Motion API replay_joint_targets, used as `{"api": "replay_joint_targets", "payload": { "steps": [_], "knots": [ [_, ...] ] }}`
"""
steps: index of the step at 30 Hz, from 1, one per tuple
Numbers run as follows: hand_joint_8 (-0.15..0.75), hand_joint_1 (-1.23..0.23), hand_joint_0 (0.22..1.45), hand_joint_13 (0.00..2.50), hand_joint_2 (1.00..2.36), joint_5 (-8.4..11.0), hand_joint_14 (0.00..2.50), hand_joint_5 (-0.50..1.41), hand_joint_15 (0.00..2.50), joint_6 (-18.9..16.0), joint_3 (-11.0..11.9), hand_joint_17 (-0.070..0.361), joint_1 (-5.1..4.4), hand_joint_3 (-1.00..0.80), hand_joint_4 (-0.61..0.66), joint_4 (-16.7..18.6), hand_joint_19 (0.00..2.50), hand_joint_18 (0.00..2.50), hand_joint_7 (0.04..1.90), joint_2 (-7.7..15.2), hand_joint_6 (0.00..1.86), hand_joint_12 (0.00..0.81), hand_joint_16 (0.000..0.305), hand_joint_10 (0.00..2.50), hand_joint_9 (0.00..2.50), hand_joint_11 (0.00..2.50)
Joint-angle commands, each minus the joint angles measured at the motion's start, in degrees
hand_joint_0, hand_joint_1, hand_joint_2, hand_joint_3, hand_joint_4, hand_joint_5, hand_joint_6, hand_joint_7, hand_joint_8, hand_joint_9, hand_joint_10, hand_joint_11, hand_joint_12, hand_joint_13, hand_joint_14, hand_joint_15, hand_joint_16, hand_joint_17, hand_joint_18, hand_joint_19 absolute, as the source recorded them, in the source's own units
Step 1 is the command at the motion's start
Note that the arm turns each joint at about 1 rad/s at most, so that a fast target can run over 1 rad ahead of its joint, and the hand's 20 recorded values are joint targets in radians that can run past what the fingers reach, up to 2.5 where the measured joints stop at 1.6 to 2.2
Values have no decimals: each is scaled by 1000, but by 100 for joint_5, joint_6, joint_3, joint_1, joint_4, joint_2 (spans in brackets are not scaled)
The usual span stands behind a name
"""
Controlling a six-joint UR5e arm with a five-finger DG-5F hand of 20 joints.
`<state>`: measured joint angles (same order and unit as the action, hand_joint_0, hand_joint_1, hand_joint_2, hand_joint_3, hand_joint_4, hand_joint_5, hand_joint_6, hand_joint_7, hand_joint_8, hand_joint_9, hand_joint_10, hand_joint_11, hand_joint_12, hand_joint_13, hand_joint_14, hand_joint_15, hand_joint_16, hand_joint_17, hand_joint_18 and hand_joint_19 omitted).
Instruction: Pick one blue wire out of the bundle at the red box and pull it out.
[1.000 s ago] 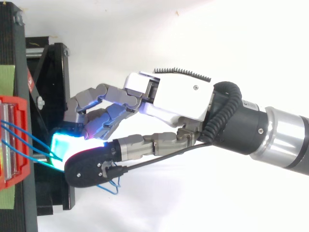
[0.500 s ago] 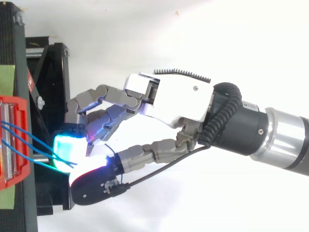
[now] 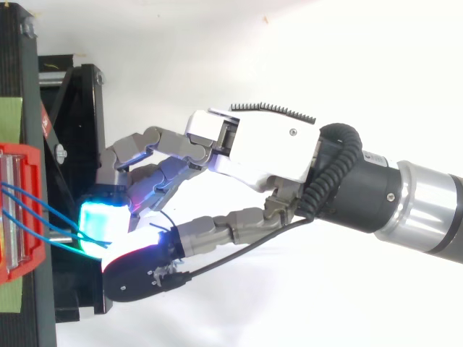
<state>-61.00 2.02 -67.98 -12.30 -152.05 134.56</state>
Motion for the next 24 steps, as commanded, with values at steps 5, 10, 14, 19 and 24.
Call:
{"api": "replay_joint_targets", "payload": {
  "steps": [5, 10, 14, 19, 24],
  "knots": [
    [435, -610, 539, 623, 1010, 0, 8, -183, 266, 0, 4, 165, 0, -184, 266, 0, 431, 804, 972, 0, 908, 522, 73, 11, 801, 571],
    [423, -611, 532, 615, 1012, 0, 8, -180, 268, 0, 4, 157, 0, -215, 260, 0, 445, 776, 1019, 0, 895, 505, 70, 14, 792, 569],
    [429, -661, 554, 629, 1012, 0, 8, -173, 266, 0, 4, 159, 0, -144, 259, 0, 427, 806, 1050, 0, 896, 513, 71, 12, 802, 579],
    [397, -762, 576, 616, 1014, 0, 8, -188, 264, 0, 4, 146, 0, -205, 259, 0, 432, 767, 1047, 0, 903, 485, 65, 13, 777, 590],
    [384, -829, 561, 603, 1010, 0, 9, -193, 264, 0, 4, 138, 0, -354, 249, 0, 441, 741, 1052, 0, 903, 469, 61, 17, 762, 602]
  ]
}}
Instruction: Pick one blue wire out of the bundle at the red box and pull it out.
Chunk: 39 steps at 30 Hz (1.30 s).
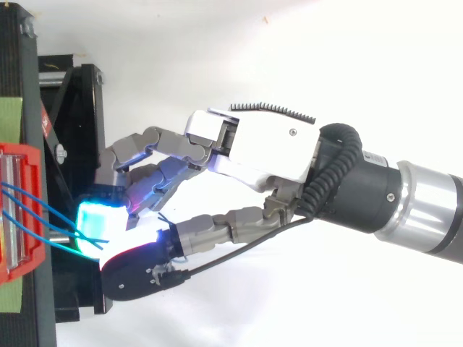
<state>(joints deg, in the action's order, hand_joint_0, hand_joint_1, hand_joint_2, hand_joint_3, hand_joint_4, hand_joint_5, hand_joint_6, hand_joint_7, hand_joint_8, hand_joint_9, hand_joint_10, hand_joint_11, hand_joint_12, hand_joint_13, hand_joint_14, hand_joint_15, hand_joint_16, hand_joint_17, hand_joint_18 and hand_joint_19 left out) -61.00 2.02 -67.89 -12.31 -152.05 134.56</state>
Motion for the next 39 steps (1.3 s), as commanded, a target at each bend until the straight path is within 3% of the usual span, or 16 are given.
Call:
{"api": "replay_joint_targets", "payload": {
  "steps": [1, 4, 9, 12, 18, 27, 35, 39],
  "knots": [
    [384, -838, 558, 604, 1007, 0, 8, -193, 257, 0, -5, 138, 0, -400, 250, 0, 433, 742, 1046, 0, 903, 471, 61, 16, 760, 595],
    [384, -857, 544, 606, 1000, 0, 9, -192, 258, 0, -5, 139, 0, -500, 249, 0, 422, 749, 1037, 0, 904, 474, 62, 14, 762, 598],
    [385, -865, 536, 617, 1000, 0, 9, -181, 261, 0, 4, 139, 0, -500, 249, 0, 427, 752, 1043, 0, 899, 475, 62, 16, 763, 591],
    [384, -790, 528, 618, 1000, -9, 9, -171, 260, 0, 4, 140, 0, -500, 243, 0, 435, 756, 1057, 0, 890, 473, 62, 13, 778, 593],
    [385, -692, 564, 617, 1012, -9, 9, -155, 263, 0, 13, 136, 0, -332, 228, 0, 452, 744, 1119, 0, 881, 462, 60, 14, 813, 580],
    [387, -760, 575, 620, 1018, 0, 10, -152, 259, -9, 13, 135, 0, -186, 217, 0, 445, 747, 1173, 0, 893, 464, 60, 16, 818, 590],
    [378, -928, 596, 609, 1000, 0, 9, -174, 254, 0, 13, 135, 0, -500, 250, 0, 409, 746, 1108, 0, 905, 463, 60, 14, 774, 595],
    [379, -924, 567, 614, 1000, 0, 9, -174, 255, 0, 21, 136, 0, -500, 246, 0, 412, 755, 1077, 0, 907, 464, 61, 16, 772, 603]
  ]
}}
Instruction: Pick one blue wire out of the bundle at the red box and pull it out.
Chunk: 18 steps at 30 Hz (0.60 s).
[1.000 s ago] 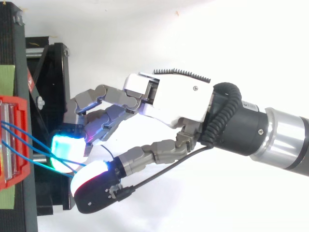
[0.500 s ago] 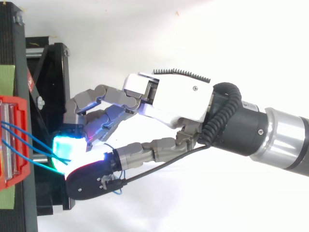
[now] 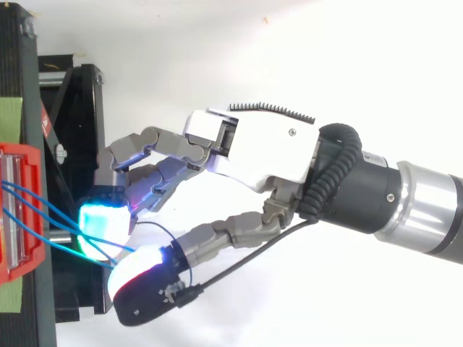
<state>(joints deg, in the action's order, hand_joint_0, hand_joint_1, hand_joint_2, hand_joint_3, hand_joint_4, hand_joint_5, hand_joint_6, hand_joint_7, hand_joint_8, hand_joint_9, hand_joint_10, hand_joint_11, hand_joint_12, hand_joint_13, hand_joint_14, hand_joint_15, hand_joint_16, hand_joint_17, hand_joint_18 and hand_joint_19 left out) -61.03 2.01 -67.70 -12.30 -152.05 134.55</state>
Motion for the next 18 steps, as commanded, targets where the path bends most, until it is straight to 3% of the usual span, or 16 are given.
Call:
{"api": "replay_joint_targets", "payload": {
  "steps": [1, 6, 9, 18],
  "knots": [
    [381, -916, 553, 616, 1000, -5, 9, -173, 251, 1, 2, 138, 0, -500, 250, 0, 411, 759, 1073, 1, 908, 466, 61, 14, 774, 604],
    [397, -777, 507, 629, 1000, 4, 8, -162, 255, 1, 2, 144, 0, -500, 252, 0, 427, 780, 1076, 1, 899, 477, 64, 13, 807, 590],
    [390, -694, 555, 625, 1007, -5, 8, -156, 255, 1, 2, 137, 0, -412, 243, 0, 442, 758, 1111, 1, 892, 467, 61, 14, 817, 594],
    [410, -705, 563, 639, 1016, 4, 8, -149, 261, 1, 11, 145, 0, -180, 236, 0, 434, 793, 1144, 1, 902, 485, 65, 16, 837, 581]
  ]
}}
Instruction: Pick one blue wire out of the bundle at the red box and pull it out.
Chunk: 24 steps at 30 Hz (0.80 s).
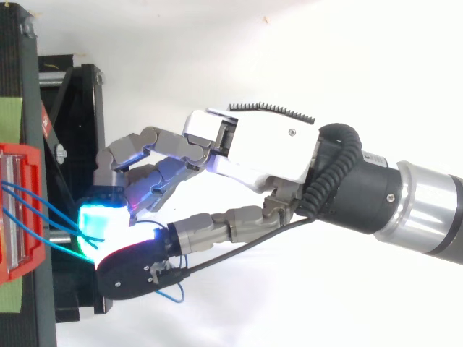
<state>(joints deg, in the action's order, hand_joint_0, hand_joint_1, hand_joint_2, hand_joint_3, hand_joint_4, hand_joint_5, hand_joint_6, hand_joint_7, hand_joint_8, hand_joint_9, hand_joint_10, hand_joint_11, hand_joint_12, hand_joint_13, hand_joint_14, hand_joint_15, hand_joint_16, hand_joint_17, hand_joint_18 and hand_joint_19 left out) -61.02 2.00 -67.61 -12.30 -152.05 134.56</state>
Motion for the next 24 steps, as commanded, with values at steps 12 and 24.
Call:
{"api": "replay_joint_targets", "payload": {
  "steps": [12, 24],
  "knots": [
    [381, -920, 576, 612, 1000, -7, 9, -169, 259, -7, 2, 136, 0, -500, 241, -26, 424, 756, 1096, 0, 908, 465, 60, 17, 781, 600],
    [396, -741, 542, 634, 1001, -7, 9, -153, 263, -7, 2, 139, 0, -485, 243, -26, 438, 770, 1112, 0, 893, 472, 62, 16, 823, 592]
  ]
}}
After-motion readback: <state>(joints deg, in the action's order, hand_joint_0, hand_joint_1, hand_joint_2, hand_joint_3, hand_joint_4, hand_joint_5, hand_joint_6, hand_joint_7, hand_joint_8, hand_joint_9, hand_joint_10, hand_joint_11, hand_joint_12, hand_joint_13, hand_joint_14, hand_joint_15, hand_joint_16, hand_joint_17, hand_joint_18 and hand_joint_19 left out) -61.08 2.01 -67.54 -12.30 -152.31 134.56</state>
